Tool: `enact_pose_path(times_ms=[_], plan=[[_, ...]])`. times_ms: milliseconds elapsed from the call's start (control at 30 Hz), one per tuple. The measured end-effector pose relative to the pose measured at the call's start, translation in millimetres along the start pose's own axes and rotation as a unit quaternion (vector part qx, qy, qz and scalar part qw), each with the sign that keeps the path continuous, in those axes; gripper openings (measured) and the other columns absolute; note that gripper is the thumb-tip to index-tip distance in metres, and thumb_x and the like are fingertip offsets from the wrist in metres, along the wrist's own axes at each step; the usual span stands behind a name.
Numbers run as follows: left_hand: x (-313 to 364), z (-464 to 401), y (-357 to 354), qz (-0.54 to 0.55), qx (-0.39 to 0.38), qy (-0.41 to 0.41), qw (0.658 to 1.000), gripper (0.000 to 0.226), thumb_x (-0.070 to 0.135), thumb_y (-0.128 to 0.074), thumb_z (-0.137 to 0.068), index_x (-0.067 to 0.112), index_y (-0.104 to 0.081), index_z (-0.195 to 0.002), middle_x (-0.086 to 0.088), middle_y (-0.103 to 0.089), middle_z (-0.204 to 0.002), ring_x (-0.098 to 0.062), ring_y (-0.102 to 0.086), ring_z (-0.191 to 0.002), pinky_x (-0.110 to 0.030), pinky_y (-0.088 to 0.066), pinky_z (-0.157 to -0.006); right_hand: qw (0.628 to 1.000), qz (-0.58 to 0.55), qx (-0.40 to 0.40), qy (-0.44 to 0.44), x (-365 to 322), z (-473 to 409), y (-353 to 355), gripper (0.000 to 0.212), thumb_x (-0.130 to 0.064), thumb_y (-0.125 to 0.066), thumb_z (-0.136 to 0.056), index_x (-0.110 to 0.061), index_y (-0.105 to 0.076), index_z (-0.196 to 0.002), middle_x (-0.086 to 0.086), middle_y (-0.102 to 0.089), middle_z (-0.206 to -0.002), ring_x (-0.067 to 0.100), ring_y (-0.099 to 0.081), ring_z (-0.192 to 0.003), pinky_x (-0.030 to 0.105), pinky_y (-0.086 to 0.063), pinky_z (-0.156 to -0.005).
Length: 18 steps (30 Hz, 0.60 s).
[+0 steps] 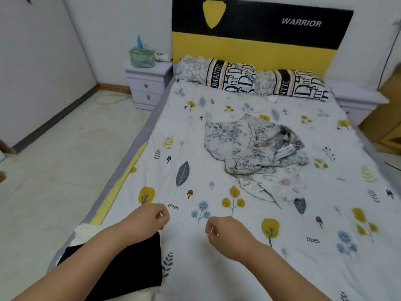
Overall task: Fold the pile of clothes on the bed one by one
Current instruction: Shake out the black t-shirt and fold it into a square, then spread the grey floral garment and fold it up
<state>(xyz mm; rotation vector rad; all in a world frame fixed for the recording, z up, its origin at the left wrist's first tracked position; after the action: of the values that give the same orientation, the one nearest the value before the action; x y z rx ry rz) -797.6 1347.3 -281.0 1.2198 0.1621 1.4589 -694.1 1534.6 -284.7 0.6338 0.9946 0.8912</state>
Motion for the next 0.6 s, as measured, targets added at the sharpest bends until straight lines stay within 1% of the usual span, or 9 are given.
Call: enact_pose_path(times_ms=[67,167,200,267,367,433,500,567,600], plan=[[32.1,-7.5,-8.0,-0.013,-0.007,-0.008,1.000,0.015,0.021,-0.045,-0.094,0.017,-0.058,-0.086,0.009,-0.059,-0.075,-0.008,-0.052,-0.067,-0.023,-0.046,-0.071,1.000,0.003,0.006,-0.013,25.4,11.5,18.7,0.023,-0.018,-0.040,-0.091,-0.019,-0.059,-0.105,0.004,-0.061,-0.113,0.016,-0.046,-0.084,0.023,-0.034,-0.070],[79.4,-23.6,-24.1,-0.030,-0.017,-0.023,0.999,0.015,0.023,-0.045,-0.094,0.023,-0.054,-0.083,0.010,-0.057,-0.076,-0.003,-0.051,-0.066,-0.016,-0.041,-0.064,1.000,0.007,0.003,-0.030,67.1,26.3,45.5,0.017,-0.018,-0.040,-0.091,-0.022,-0.056,-0.096,0.005,-0.062,-0.111,0.016,-0.047,-0.083,0.024,-0.036,-0.068],[95.1,-30.1,-30.3,-0.036,-0.020,-0.027,0.999,0.014,0.023,-0.044,-0.095,0.022,-0.054,-0.085,0.011,-0.057,-0.077,-0.001,-0.050,-0.066,-0.013,-0.040,-0.062,0.999,0.013,0.003,-0.036,82.2,30.7,54.7,0.017,-0.018,-0.040,-0.091,-0.021,-0.056,-0.095,0.005,-0.062,-0.110,0.016,-0.047,-0.082,0.025,-0.038,-0.067],[124.3,-43.8,-43.3,-0.043,-0.026,-0.030,0.998,0.013,0.024,-0.043,-0.095,0.021,-0.054,-0.088,0.011,-0.056,-0.079,0.000,-0.050,-0.066,-0.011,-0.038,-0.059,0.999,0.023,0.004,-0.049,114.6,36.3,72.5,0.021,-0.019,-0.040,-0.092,-0.016,-0.059,-0.101,0.005,-0.062,-0.109,0.017,-0.048,-0.081,0.026,-0.040,-0.067],[161.9,-66.1,-66.1,-0.034,-0.048,-0.018,0.998,0.013,0.027,-0.043,-0.095,0.024,-0.054,-0.088,0.009,-0.060,-0.083,-0.006,-0.055,-0.069,-0.019,-0.045,-0.069,0.997,0.038,-0.001,-0.070,163.3,40.6,95.8,0.023,-0.020,-0.041,-0.092,-0.015,-0.059,-0.105,0.005,-0.061,-0.111,0.018,-0.048,-0.084,0.026,-0.041,-0.072],[181.4,-80.8,-81.0,-0.033,-0.056,-0.014,0.998,0.014,0.029,-0.043,-0.095,0.023,-0.055,-0.090,0.008,-0.061,-0.084,-0.009,-0.056,-0.072,-0.023,-0.047,-0.074,0.995,0.052,-0.016,-0.082,192.7,40.6,107.5,0.017,-0.020,-0.042,-0.093,-0.017,-0.057,-0.101,0.005,-0.060,-0.114,0.018,-0.049,-0.087,0.025,-0.040,-0.072],[197.3,-96.6,-97.2,-0.029,-0.058,-0.020,0.998,0.015,0.027,-0.043,-0.095,0.020,-0.056,-0.094,0.010,-0.059,-0.082,-0.005,-0.053,-0.070,-0.017,-0.044,-0.067,0.993,0.071,-0.034,-0.091,221.3,37.3,117.6,0.007,-0.020,-0.043,-0.094,-0.020,-0.049,-0.093,0.006,-0.059,-0.116,0.021,-0.050,-0.089,0.026,-0.039,-0.071],[209.7,-115.7,-111.9,-0.034,-0.062,-0.025,0.997,0.015,0.027,-0.043,-0.096,0.019,-0.056,-0.095,0.012,-0.056,-0.080,-0.001,-0.050,-0.068,-0.011,-0.040,-0.059,0.991,0.086,-0.045,-0.091,248.3,29.7,125.9,0.004,-0.020,-0.043,-0.094,-0.020,-0.046,-0.092,0.008,-0.059,-0.115,0.021,-0.045,-0.085,0.025,-0.037,-0.063],[213.8,-125.7,-118.0,-0.037,-0.066,-0.026,0.997,0.015,0.026,-0.043,-0.096,0.019,-0.056,-0.095,0.012,-0.056,-0.080,-0.001,-0.050,-0.067,-0.011,-0.040,-0.060,0.991,0.089,-0.048,-0.093,260.5,24.6,129.2,0.004,-0.019,-0.042,-0.095,-0.019,-0.046,-0.092,0.008,-0.059,-0.112,0.020,-0.043,-0.084,0.023,-0.034,-0.059]])
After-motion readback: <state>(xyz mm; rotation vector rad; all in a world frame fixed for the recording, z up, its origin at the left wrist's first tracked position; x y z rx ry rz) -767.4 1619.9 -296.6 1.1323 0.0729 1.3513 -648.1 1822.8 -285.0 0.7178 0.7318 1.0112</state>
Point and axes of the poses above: each hand's wrist, its own z-axis away from the middle knuckle, its own y-axis out of the back of the hand, x = y × z, the point moved 1 cm from there along -z, towards the middle knuckle
